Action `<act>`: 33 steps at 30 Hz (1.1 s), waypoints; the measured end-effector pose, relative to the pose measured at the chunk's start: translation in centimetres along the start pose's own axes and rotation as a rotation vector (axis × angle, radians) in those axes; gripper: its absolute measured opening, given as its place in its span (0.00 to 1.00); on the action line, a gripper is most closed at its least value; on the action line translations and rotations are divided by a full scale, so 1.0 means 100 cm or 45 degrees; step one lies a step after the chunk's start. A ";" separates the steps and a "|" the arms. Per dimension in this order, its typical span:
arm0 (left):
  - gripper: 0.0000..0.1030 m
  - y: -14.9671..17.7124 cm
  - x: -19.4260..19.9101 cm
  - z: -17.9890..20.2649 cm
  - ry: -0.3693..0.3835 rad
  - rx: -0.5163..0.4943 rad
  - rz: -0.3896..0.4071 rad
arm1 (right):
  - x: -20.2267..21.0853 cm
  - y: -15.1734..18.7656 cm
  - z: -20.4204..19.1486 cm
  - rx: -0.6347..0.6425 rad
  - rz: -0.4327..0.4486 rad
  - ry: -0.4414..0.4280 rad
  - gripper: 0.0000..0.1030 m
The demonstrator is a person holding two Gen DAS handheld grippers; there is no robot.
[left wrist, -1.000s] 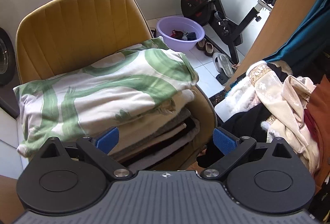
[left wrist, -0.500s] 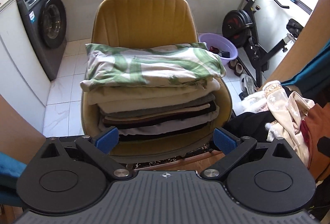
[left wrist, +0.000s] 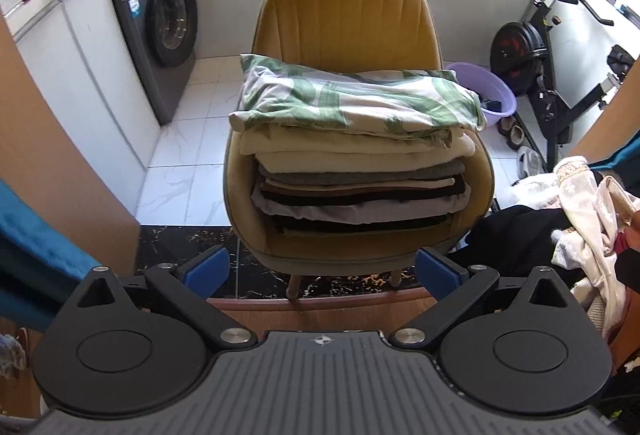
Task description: Fold clothes
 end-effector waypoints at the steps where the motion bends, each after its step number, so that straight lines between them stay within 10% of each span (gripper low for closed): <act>1: 0.98 0.006 0.007 0.005 -0.031 0.017 0.009 | 0.003 0.003 0.002 0.028 0.001 -0.026 0.99; 11: 0.99 0.070 0.059 0.070 -0.108 0.065 0.022 | 0.039 0.029 0.055 0.129 -0.004 -0.130 0.99; 33: 0.99 0.084 0.068 0.069 -0.030 0.043 -0.009 | 0.069 0.059 0.055 0.047 -0.028 -0.039 0.99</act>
Point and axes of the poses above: each gripper's, at about its wrist camera, not at the fingertips, and x roughly against the way its jaws point, z to its right, y to its underside, the point moved 8 cm from there along -x, roughly the way its jaws point, and after that the axes turned 5 degrees about y, right-handed, at the moved point
